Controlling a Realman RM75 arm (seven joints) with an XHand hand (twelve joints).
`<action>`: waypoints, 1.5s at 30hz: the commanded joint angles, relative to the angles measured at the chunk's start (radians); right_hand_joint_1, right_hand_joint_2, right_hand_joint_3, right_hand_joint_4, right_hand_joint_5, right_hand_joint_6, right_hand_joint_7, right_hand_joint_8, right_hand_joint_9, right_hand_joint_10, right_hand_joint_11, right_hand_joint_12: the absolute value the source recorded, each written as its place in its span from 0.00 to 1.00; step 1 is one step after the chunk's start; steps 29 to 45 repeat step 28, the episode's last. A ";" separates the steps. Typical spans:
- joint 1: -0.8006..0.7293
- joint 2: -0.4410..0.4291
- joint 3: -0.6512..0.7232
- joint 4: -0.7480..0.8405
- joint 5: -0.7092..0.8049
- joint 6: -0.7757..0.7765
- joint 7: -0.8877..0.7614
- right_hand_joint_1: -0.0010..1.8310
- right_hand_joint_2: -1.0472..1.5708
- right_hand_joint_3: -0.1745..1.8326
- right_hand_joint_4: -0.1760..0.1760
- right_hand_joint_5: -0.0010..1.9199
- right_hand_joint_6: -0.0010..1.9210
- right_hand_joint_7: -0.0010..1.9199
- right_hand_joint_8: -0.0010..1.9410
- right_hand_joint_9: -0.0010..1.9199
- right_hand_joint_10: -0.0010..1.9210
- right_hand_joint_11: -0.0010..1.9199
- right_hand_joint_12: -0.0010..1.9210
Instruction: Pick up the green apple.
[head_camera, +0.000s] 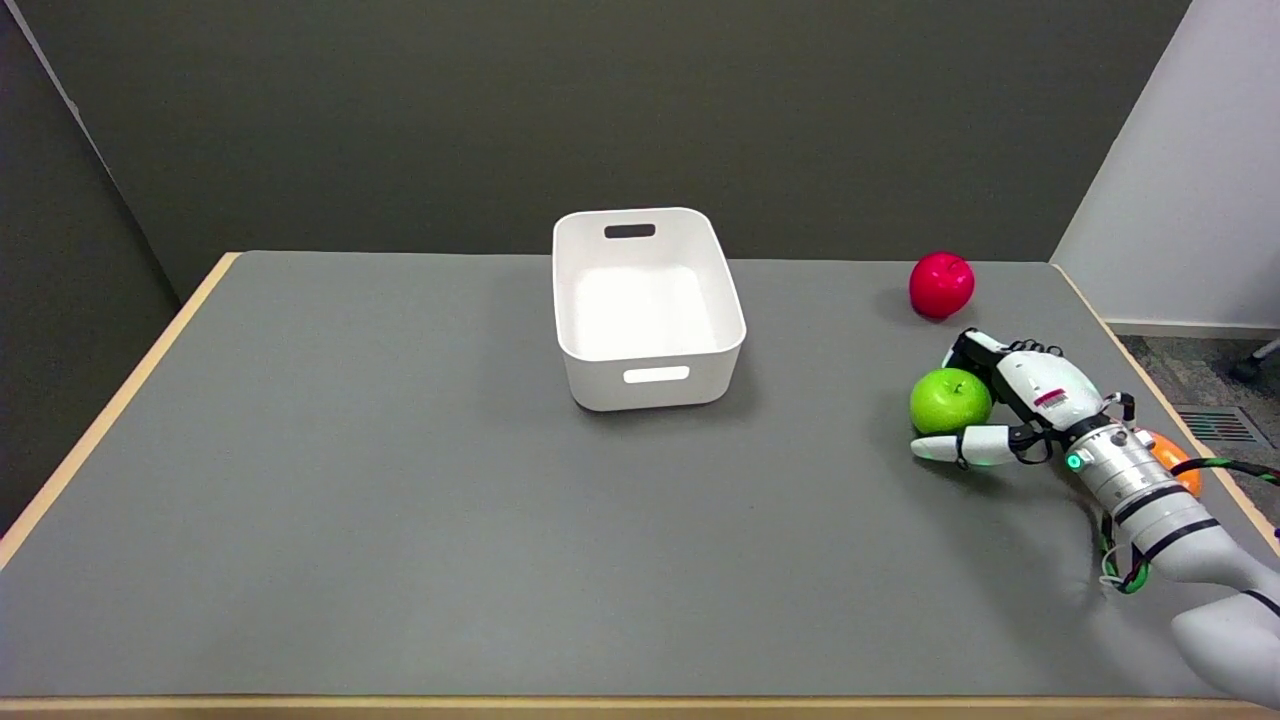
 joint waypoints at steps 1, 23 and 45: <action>0.008 0.001 0.030 0.122 -0.009 0.161 -0.002 0.64 0.85 0.20 0.00 0.33 0.79 0.35 0.80 0.46 0.84 0.35 0.99; 0.496 -0.160 -0.274 0.329 -0.087 0.078 -0.111 0.63 0.85 0.25 0.00 0.30 0.83 0.33 0.85 0.46 0.98 0.34 1.00; 0.678 -0.219 -0.437 0.197 -0.087 -0.035 -0.131 0.63 0.85 0.26 0.00 0.30 0.84 0.33 0.85 0.46 0.99 0.34 1.00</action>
